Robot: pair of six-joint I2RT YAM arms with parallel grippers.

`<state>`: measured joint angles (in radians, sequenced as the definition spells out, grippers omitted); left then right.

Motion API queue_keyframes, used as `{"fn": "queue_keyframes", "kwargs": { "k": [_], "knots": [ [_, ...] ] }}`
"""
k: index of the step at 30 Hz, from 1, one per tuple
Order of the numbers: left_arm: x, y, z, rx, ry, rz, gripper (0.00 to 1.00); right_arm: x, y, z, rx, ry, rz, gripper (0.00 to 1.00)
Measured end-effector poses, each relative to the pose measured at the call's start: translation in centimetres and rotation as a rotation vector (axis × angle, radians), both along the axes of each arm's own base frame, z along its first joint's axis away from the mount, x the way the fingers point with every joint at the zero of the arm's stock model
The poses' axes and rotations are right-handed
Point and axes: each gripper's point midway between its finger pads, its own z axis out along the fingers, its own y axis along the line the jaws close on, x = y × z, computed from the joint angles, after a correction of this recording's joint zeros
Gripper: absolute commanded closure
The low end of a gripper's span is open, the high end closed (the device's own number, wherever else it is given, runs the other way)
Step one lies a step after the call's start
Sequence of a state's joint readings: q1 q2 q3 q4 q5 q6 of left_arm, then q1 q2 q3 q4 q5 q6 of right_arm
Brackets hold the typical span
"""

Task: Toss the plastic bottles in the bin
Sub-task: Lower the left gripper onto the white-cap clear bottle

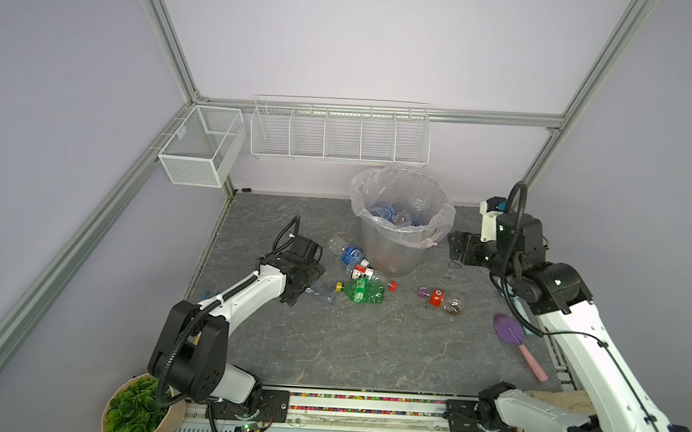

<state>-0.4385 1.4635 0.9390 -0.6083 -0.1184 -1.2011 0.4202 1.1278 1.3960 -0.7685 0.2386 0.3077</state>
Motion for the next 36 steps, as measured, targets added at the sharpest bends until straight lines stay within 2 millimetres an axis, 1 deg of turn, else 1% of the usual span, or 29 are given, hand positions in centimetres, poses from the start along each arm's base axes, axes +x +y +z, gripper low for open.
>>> {"fn": "queue_keyframes", "kwargs": {
  "k": [5,11,22,29,34,36],
  "knots": [
    [0.3,-0.1,-0.3,0.005,0.013,0.001,0.01,-0.2,0.0,-0.2,0.001,0.005,-0.001,0.12],
    [0.8,-0.4,-0.4,0.006,0.018,0.003,0.01,-0.3,-0.1,-1.1,-0.003,0.026,-0.001,0.12],
    [1.3,-1.0,-2.7,0.021,0.092,-0.004,0.01,-0.7,-0.2,-1.6,-0.006,0.039,-0.002,0.12],
    [0.9,-1.0,-3.7,0.017,0.128,0.015,0.00,-0.8,-0.3,-2.3,-0.012,0.054,-0.004,0.12],
    [0.5,-1.1,-5.1,0.017,0.176,0.024,0.06,-0.8,-0.4,-2.5,-0.014,0.060,-0.006,0.12],
    [0.4,-1.2,-5.3,0.012,0.185,0.027,0.08,-0.8,-0.5,-2.4,-0.014,0.058,-0.008,0.12]
  ]
}}
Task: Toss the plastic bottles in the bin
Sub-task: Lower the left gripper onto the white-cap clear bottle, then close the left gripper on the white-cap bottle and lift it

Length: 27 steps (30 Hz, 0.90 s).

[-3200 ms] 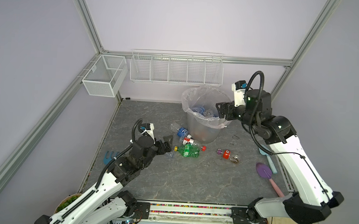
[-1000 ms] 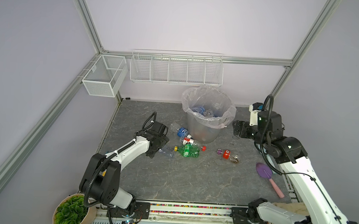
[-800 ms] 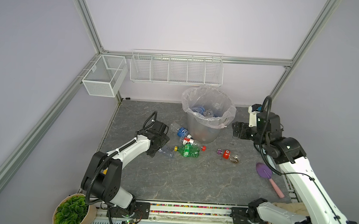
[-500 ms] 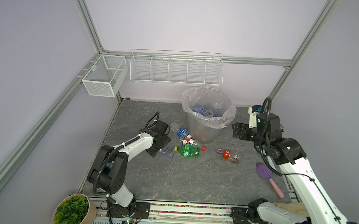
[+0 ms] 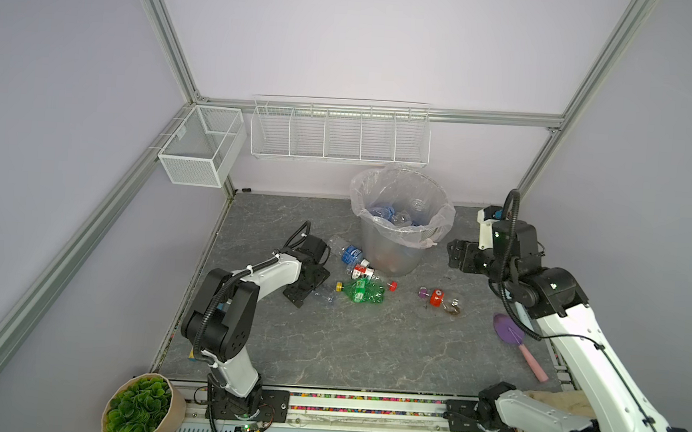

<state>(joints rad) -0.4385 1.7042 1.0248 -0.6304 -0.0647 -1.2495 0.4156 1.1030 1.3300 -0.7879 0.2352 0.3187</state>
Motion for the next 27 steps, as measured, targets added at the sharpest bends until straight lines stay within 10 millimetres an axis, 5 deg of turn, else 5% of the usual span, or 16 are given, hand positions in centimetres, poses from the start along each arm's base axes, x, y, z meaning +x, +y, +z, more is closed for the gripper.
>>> {"fn": "queue_keyframes", "kwargs": {
  "k": [2,5,11,27],
  "knots": [
    [0.0,-0.1,0.0,-0.006,0.002,0.002,0.13,-0.1,-0.1,0.0,0.000,-0.001,-0.001,0.12],
    [0.0,-0.2,0.0,-0.014,0.002,0.011,0.33,-0.2,-0.1,0.0,0.002,-0.003,-0.002,0.12],
    [0.2,-0.3,0.5,-0.027,-0.024,0.015,0.99,-0.5,-0.3,-0.1,0.004,-0.004,-0.005,0.12],
    [0.1,-0.3,1.0,-0.035,-0.038,0.010,1.00,-1.0,-0.7,0.4,0.014,-0.022,-0.014,0.12]
  ]
}}
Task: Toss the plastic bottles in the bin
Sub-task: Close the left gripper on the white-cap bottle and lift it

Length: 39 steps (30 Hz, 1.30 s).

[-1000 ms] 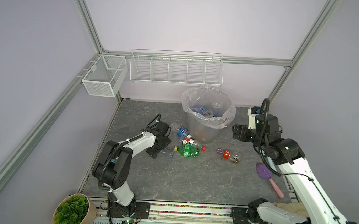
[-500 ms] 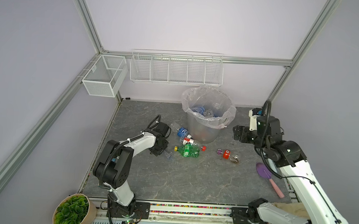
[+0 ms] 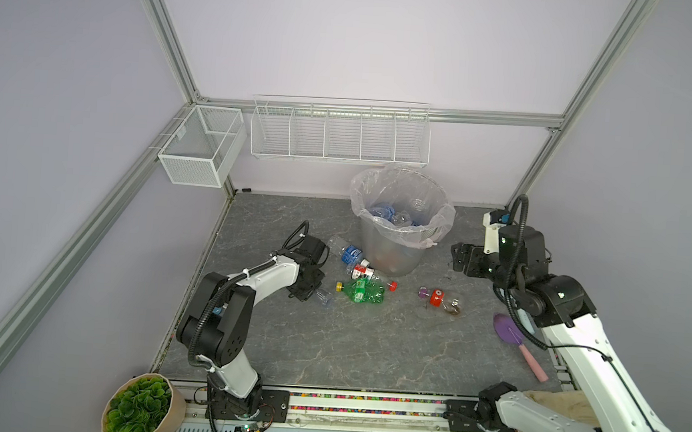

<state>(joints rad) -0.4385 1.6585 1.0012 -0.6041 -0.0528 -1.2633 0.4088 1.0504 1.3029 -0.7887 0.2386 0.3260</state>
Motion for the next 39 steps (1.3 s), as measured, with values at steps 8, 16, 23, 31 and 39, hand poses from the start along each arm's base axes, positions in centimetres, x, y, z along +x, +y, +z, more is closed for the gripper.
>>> {"fn": "queue_keyframes", "kwargs": {
  "k": [8,16,23,31,39],
  "knots": [
    [0.5,-0.2,3.0,-0.031,-0.085,-0.025,1.00,-0.2,-0.1,0.1,0.008,-0.004,-0.006,0.12],
    [0.9,-0.4,8.5,-0.075,-0.245,-0.077,1.00,-0.6,-0.3,0.1,0.017,-0.009,-0.010,0.12],
    [1.7,-3.0,16.8,-0.200,-0.555,-0.245,1.00,-1.0,-0.5,0.5,0.026,-0.023,-0.011,0.12],
    [-3.6,-8.0,30.8,-0.387,-1.198,-0.614,1.00,-1.3,-0.6,0.5,0.030,-0.029,-0.011,0.12],
    [-5.4,-7.4,35.5,-0.326,-1.406,-0.690,1.00,-1.4,-0.6,0.4,0.034,-0.025,-0.012,0.12]
  ]
}}
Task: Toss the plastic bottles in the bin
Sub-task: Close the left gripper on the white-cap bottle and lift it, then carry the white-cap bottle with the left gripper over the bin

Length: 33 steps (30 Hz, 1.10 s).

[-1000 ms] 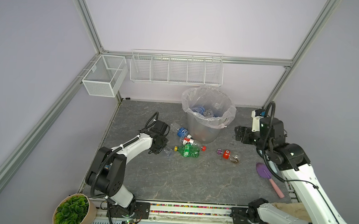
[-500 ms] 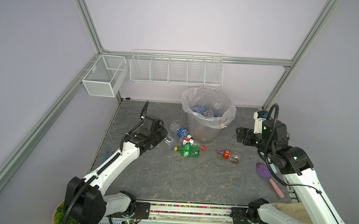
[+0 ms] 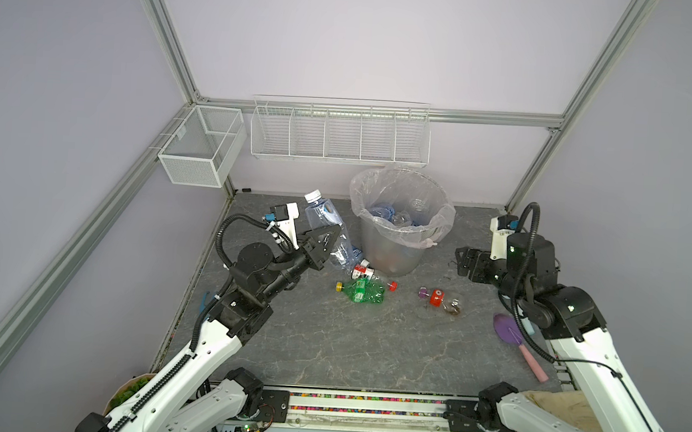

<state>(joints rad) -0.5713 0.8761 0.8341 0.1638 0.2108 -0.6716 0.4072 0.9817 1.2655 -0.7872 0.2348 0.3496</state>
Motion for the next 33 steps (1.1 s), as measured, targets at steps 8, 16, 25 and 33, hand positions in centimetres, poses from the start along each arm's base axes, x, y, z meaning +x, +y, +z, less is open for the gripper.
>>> {"fn": "queue_keyframes", "kwargs": {
  "k": [8,16,25,33],
  "knots": [
    [-0.9,-0.2,2.5,0.023,-0.087,-0.013,1.00,0.0,0.0,0.0,0.007,-0.002,-0.003,0.12],
    [-1.6,-0.8,3.0,0.048,-0.122,-0.031,1.00,0.0,0.1,0.2,0.016,-0.005,0.001,0.12],
    [-2.0,-1.6,4.8,0.083,-0.167,-0.042,1.00,0.0,0.2,0.2,0.020,-0.008,0.004,0.12],
    [-1.4,-2.4,6.6,0.107,-0.202,-0.038,1.00,-0.2,0.1,0.6,0.024,-0.020,0.004,0.12]
  ]
}}
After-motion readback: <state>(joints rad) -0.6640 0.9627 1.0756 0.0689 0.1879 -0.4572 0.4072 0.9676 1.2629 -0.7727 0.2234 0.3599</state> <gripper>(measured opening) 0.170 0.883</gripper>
